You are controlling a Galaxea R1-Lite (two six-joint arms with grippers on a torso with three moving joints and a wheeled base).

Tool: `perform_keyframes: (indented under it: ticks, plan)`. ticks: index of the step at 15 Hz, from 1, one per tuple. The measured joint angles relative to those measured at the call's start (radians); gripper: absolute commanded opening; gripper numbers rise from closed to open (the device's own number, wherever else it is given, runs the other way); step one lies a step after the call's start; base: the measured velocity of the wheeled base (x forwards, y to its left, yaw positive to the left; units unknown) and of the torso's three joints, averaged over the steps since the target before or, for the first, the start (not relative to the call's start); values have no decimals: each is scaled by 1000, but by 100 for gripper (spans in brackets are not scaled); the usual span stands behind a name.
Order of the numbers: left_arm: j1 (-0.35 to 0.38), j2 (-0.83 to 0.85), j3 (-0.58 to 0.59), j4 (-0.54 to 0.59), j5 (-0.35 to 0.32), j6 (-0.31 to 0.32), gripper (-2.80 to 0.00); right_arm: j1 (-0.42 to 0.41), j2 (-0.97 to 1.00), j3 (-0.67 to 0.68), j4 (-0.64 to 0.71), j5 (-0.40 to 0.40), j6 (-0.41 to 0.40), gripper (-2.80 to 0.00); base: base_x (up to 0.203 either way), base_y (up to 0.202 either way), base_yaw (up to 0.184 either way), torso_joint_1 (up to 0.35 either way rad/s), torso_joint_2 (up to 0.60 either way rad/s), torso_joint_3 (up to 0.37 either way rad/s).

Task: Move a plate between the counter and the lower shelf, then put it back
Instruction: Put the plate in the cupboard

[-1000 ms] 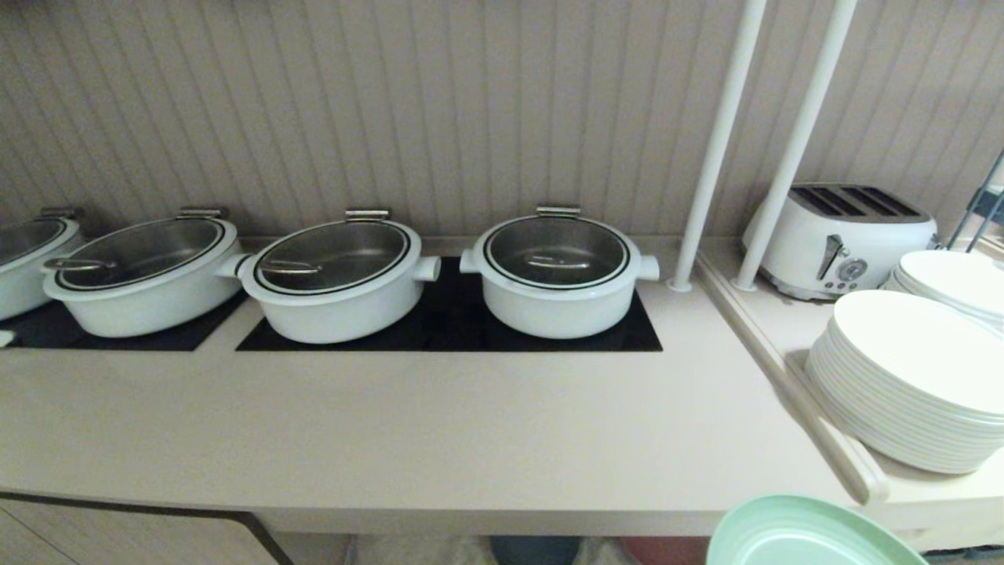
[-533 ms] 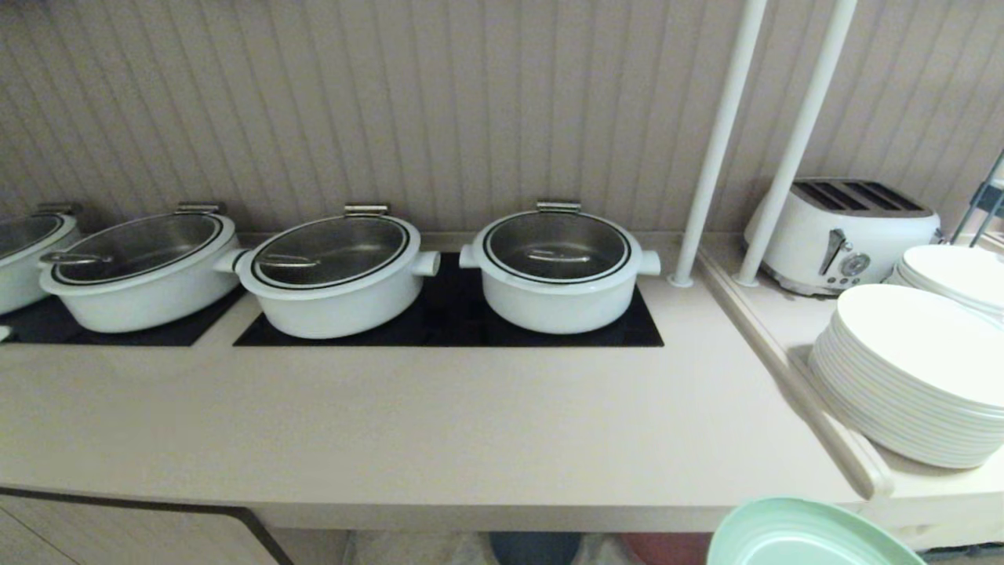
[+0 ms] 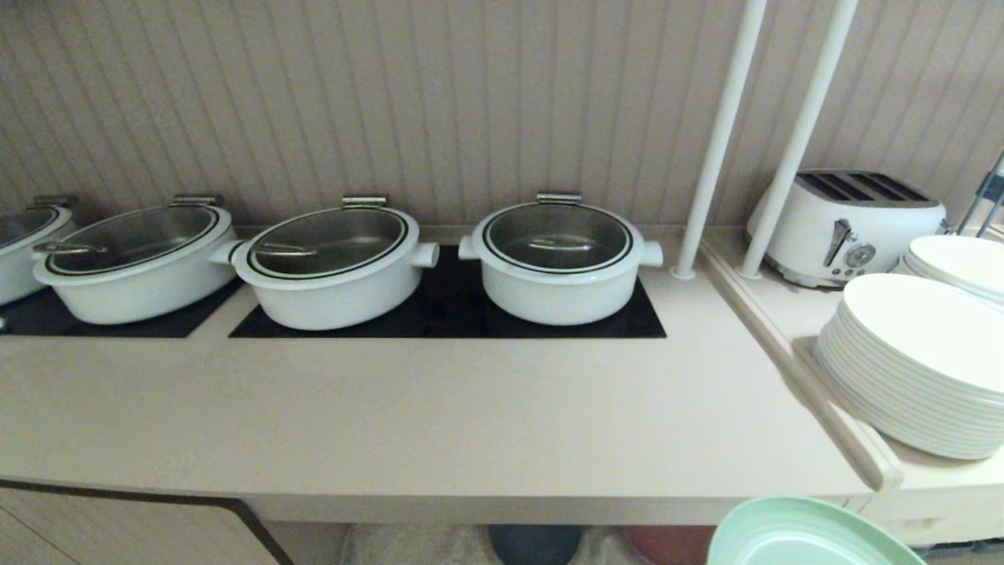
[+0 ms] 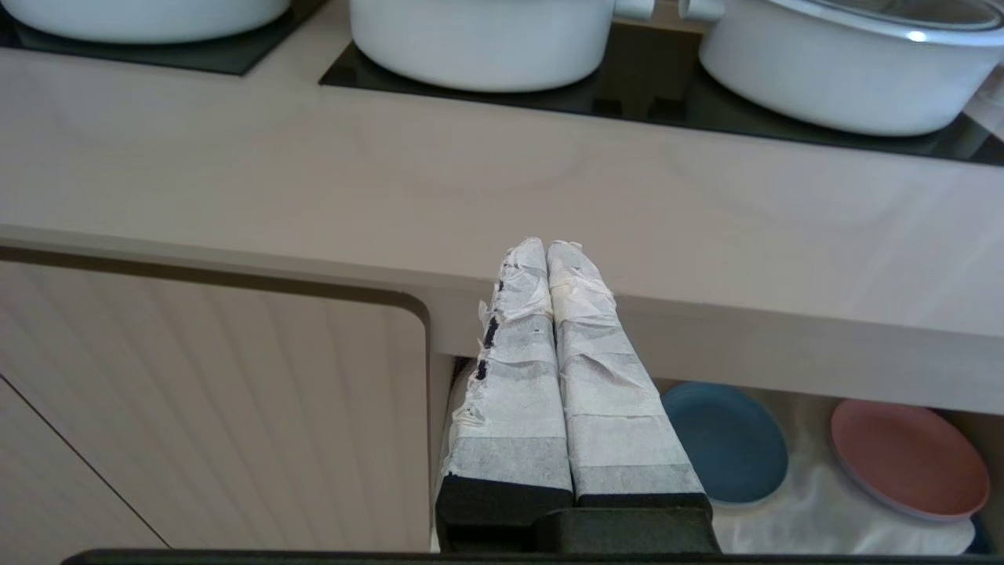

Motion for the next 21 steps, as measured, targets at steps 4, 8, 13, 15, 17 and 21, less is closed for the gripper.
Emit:
perform_keyframes:
  ticks: [4, 8, 13, 15, 17, 21]
  plan:
    - [0, 0, 1, 0, 0, 0, -280, -1, 0, 0, 0, 0, 0, -280, 0, 0, 0, -151, 319, 152]
    - [0, 0, 1, 0, 0, 0, -280, -1, 0, -1, 0, 0, 0, -280, 0, 0, 0, -147, 305, 153]
    - [0, 0, 1, 0, 0, 0, -280, -1, 0, -1, 0, 0, 0, -280, 0, 0, 0, -153, 318, 160]
    - [0, 0, 1, 0, 0, 0, -280, -1, 0, -1, 0, -1, 0, -280, 0, 0, 0, -169, 340, 167]
    - [0, 0, 1, 0, 0, 0, -280, -1, 0, -1, 0, -1, 0, -280, 0, 0, 0, -166, 344, 173]
    - [0, 0, 0, 1, 0, 0, -280, -1, 1, 0, 0, -2, 0, -280, 0, 0, 0, -180, 366, 180]
